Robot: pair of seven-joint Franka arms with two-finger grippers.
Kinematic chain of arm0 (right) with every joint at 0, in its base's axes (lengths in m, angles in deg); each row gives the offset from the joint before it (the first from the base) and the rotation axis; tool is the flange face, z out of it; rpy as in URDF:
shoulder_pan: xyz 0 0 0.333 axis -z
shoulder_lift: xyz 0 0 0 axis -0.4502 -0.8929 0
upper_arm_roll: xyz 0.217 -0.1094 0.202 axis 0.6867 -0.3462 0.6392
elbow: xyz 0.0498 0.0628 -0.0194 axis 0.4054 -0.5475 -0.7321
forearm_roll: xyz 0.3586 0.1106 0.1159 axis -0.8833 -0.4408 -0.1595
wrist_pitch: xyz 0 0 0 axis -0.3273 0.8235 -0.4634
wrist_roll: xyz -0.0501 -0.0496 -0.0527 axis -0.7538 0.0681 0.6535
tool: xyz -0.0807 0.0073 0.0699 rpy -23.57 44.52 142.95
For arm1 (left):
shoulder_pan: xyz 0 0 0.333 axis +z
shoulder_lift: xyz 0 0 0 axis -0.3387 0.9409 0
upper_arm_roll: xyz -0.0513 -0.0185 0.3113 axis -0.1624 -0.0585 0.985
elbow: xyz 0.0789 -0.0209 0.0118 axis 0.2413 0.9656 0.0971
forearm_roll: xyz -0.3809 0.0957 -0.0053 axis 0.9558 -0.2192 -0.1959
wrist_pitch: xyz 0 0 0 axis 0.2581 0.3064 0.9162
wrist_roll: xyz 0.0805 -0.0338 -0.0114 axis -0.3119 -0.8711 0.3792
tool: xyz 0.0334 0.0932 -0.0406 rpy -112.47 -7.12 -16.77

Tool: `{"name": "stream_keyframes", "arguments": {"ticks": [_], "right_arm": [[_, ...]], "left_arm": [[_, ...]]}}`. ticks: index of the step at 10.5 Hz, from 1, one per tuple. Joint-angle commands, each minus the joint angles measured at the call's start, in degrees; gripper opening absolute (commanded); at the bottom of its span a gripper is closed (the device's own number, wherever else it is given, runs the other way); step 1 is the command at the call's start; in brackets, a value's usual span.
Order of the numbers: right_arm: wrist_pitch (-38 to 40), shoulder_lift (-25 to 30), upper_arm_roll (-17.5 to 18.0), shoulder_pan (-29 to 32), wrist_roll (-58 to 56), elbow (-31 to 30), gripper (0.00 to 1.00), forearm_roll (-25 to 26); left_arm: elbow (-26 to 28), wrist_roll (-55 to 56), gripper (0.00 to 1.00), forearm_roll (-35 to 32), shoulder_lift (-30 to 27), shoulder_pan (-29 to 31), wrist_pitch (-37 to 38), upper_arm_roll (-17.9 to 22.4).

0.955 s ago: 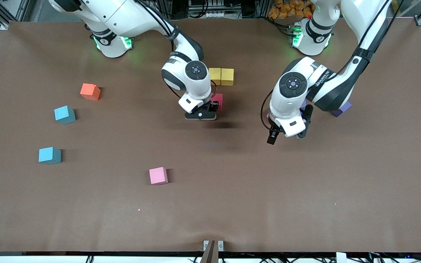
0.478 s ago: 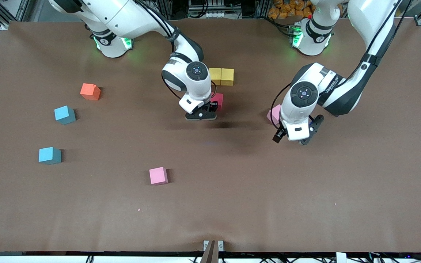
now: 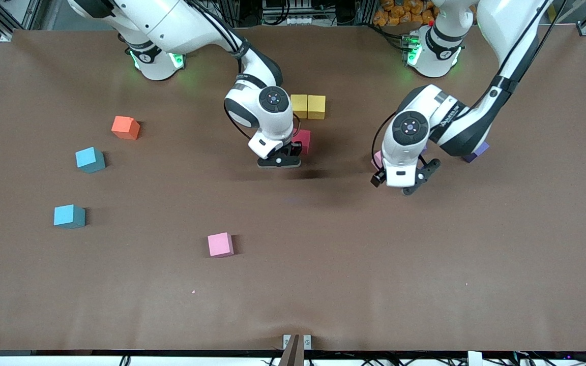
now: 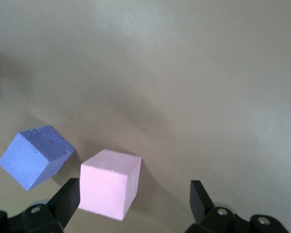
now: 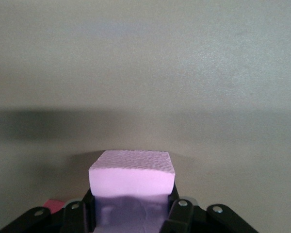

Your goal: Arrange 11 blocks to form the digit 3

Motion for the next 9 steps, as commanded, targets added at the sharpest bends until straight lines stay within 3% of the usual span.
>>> {"name": "stream_keyframes", "arguments": {"ticks": [1,5,6,8,9], "right_arm": [[-0.26,-0.46,0.09,0.55,-0.2,-0.3,0.21,1.49],[-0.35,-1.08,0.09,0.55,-0.2,-0.3,0.25,3.25],[-0.44,-1.07,0.18,0.55,-0.03,-0.3,0.37,3.17],[-0.26,-1.07,0.18,0.81,0.24,-0.22,1.0,3.08],[-0.09,-0.9,0.18,0.81,-0.2,-0.13,1.0,3.08]], "left_arm": [[2.97,-1.67,1.0,-1.38,-2.06,1.09,-0.19,-1.67],[8.07,-1.58,1.0,-1.38,-2.77,8.9,-2.83,-7.72],[8.25,-0.54,1.0,-1.29,-2.68,9.96,-2.83,-8.69],[10.0,0.96,1.0,-1.2,-2.76,10.5,-3.96,-8.79],[11.58,1.49,1.0,-1.29,-2.77,11.28,-6.5,-8.79]]}}
